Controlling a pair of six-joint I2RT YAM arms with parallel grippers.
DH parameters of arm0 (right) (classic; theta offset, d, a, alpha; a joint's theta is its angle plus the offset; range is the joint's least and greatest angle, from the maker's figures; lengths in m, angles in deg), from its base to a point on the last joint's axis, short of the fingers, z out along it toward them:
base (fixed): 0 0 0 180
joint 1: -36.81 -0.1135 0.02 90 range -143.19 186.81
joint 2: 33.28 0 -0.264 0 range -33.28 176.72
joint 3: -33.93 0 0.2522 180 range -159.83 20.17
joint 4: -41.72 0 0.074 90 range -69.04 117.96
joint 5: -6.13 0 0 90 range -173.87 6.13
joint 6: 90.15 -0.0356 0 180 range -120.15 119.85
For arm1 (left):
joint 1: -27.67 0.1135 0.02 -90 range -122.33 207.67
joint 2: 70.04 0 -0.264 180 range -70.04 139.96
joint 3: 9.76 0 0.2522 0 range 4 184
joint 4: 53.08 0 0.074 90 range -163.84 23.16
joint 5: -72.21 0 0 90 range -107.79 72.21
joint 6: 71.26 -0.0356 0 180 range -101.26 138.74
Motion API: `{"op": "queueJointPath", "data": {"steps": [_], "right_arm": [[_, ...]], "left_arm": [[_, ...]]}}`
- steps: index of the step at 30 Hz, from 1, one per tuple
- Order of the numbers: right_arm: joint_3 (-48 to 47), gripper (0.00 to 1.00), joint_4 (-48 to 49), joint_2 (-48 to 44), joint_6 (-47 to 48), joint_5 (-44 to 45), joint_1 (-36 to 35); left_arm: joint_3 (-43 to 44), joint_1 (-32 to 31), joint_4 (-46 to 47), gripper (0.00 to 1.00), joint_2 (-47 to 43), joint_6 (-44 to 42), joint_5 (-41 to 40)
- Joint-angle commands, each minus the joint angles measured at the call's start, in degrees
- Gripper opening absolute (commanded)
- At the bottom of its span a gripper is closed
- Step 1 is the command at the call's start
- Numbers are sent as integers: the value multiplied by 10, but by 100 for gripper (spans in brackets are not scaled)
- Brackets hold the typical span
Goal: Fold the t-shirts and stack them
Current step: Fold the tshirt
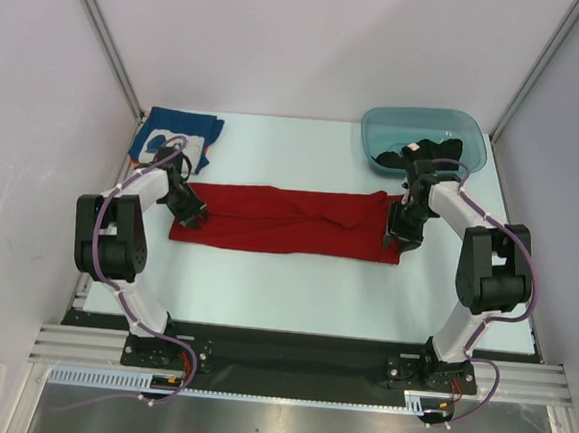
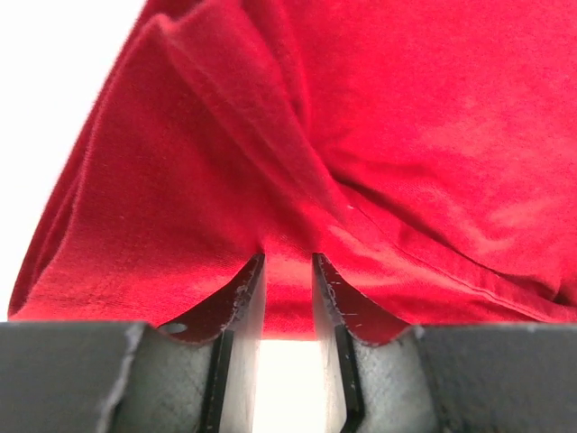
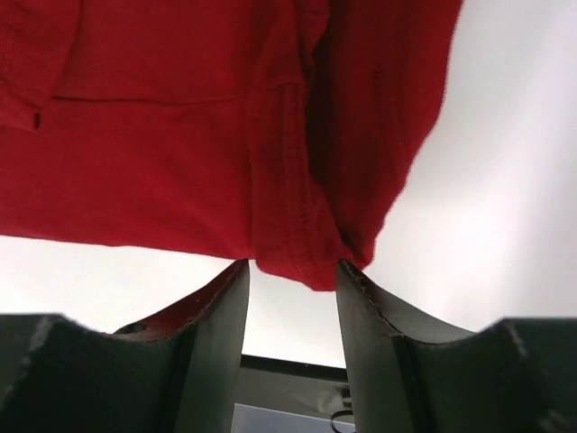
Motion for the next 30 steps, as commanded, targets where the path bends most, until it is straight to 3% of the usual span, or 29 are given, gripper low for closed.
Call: {"op": "queueJointPath", "data": {"steps": [1,5,9,13,18,23,30], "right_arm": [[-3,48,1,-4,19,57,1],[-2,45,-6,3,24,59,5],[-2,32,5,12,22,45,4],[-2,28,-4,13,19,52,3],[-18,0,-43,15,23,141,4],[-25,0,-114,5,12,245,-4],[5,0,-119,5,9,235,-34]], "left_arm": [[-3,11,-8,31,5,-7,-6],[-4,12,-6,31,8,-8,-6],[-1,13,-10,29,16,-4,-8],[7,17,-23,21,31,0,-16],[1,25,-39,16,42,10,-41],[-20,55,-39,13,51,12,-47],[-34,64,-31,13,37,5,-55]]}}
